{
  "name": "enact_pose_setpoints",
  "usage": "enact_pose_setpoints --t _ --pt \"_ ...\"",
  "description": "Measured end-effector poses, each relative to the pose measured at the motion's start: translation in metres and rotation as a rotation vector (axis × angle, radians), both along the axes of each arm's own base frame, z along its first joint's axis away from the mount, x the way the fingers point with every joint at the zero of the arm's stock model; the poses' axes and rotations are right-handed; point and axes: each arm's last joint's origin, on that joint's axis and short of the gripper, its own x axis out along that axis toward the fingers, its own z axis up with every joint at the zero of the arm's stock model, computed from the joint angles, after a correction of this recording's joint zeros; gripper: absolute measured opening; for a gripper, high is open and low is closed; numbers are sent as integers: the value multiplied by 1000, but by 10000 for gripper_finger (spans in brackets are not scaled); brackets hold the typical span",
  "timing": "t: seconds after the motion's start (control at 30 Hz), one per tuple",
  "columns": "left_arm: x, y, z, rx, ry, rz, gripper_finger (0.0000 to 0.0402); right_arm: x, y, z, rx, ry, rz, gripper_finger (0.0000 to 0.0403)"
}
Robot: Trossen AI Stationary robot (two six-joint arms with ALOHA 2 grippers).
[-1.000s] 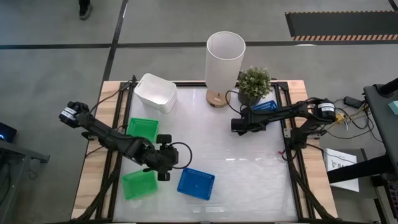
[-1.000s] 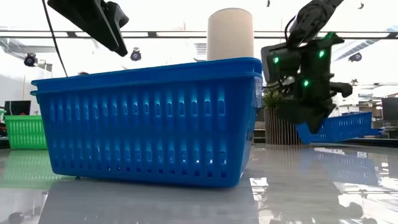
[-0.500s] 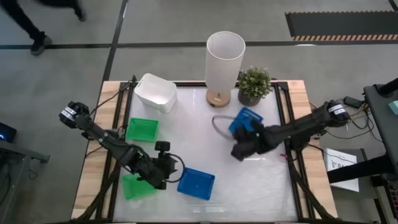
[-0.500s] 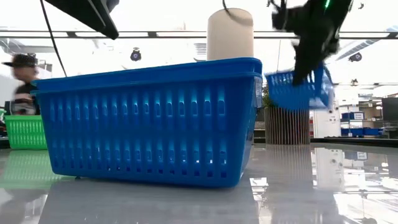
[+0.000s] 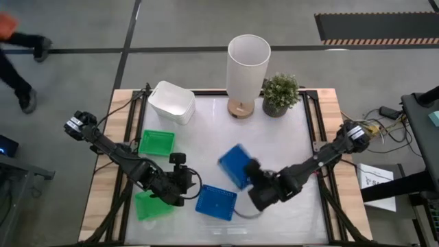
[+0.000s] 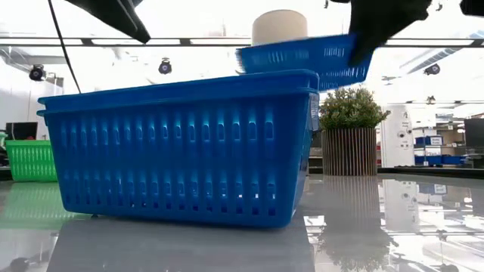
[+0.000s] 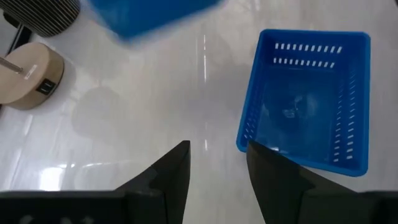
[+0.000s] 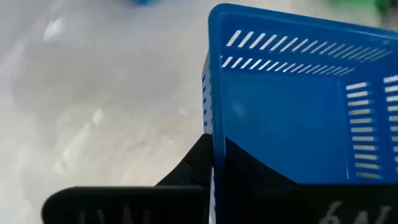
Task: Stack baskets by color
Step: Stack the top blue bin on the blue bins
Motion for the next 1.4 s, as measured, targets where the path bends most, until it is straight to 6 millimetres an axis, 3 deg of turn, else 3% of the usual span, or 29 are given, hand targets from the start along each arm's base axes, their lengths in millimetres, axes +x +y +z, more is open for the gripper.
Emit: enact_pose_setpoints --t 0.13,0.4,0.7,1.07,1.4 --pt "-4 2 7 -16 -22 -1 141 11 11 -8 20 142 283 9" --pt "-10 6 16 -33 -56 4 141 30 23 0 48 122 417 8" --pt "-10 6 16 -33 -55 4 141 46 32 11 255 -11 653 8" --pt "-10 6 16 -33 -55 3 141 67 8 5 389 -80 672 8" --pt "-10 6 15 -31 -53 3 141 68 -2 -8 397 -62 683 8"
